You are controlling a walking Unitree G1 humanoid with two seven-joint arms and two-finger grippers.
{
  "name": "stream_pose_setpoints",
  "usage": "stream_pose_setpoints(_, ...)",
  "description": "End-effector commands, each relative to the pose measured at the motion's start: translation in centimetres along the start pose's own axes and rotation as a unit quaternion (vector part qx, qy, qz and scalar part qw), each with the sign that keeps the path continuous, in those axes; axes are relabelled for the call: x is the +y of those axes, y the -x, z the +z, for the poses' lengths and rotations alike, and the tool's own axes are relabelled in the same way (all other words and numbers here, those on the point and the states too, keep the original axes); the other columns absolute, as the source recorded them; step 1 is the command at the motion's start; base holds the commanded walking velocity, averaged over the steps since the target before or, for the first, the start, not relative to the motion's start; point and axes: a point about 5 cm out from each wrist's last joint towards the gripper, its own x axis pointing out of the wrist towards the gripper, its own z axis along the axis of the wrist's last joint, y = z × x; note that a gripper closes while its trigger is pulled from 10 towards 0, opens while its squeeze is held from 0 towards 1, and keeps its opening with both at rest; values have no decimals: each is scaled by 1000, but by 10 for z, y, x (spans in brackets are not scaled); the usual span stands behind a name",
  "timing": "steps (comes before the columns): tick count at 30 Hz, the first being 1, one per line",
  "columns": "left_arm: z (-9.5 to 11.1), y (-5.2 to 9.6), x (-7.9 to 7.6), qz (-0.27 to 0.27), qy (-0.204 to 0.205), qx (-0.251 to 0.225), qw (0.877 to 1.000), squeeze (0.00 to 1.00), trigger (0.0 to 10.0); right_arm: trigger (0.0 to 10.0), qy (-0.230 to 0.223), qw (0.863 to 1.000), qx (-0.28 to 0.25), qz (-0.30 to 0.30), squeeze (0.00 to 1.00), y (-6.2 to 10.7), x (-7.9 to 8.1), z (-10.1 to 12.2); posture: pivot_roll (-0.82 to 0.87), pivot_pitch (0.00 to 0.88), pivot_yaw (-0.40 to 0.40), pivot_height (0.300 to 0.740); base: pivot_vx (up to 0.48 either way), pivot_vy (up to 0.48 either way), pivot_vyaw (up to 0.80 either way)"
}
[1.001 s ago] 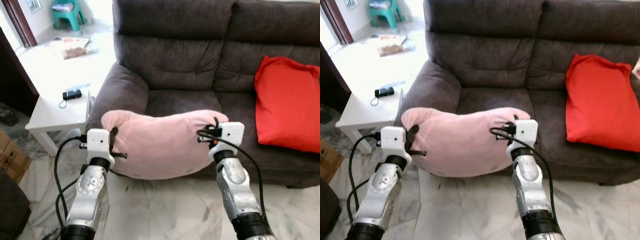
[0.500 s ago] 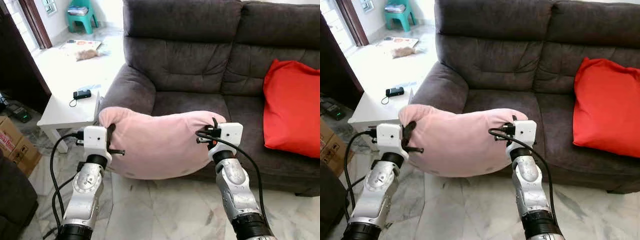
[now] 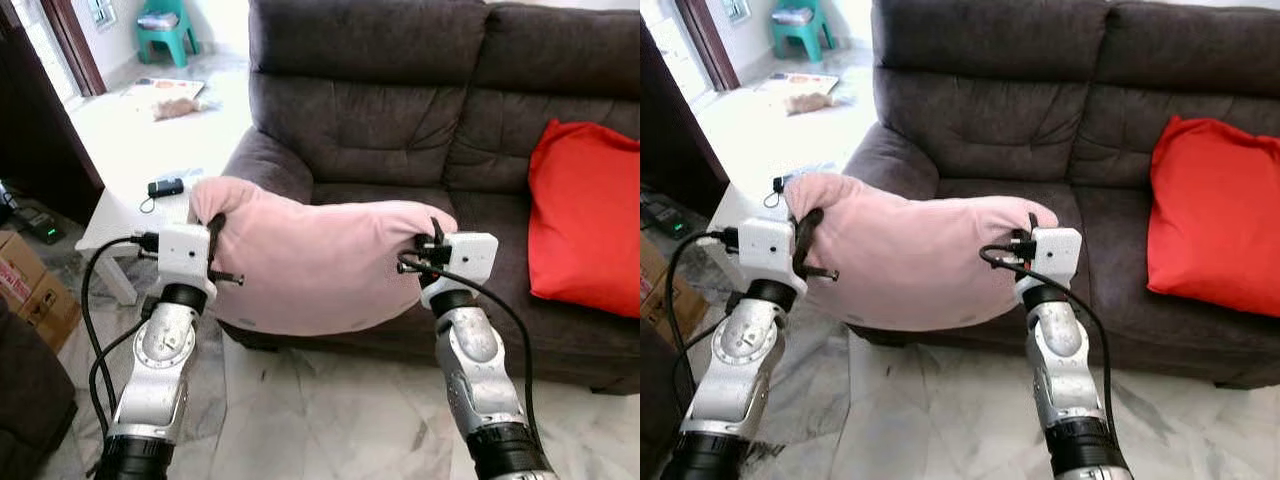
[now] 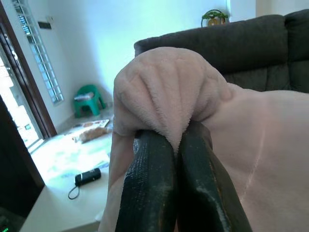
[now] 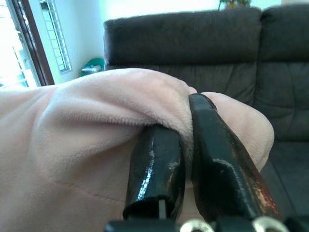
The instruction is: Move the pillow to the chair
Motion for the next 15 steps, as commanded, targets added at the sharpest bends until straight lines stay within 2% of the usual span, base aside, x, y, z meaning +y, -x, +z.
stream_pose_setpoints(1, 17, -6, -3, -7, -5, -37, 999, 0, 10000, 10000, 9, 998, -61, 18, 0, -7, 7, 26, 57, 31, -40, 740, 0, 0, 0)
stream_pose_setpoints(14, 22, -9, -3, -5, -4, -43, 999, 0, 10000, 10000, -3, 998, -63, 16, 0, -10, 9, 32, 62, 42, -44, 740, 0, 0, 0)
stream_pose_setpoints(15, 22, -9, -4, -6, -4, -42, 999, 0, 10000, 10000, -3, 998, -62, 17, 0, -10, 9, 32, 63, 42, -44, 740, 0, 0, -631)
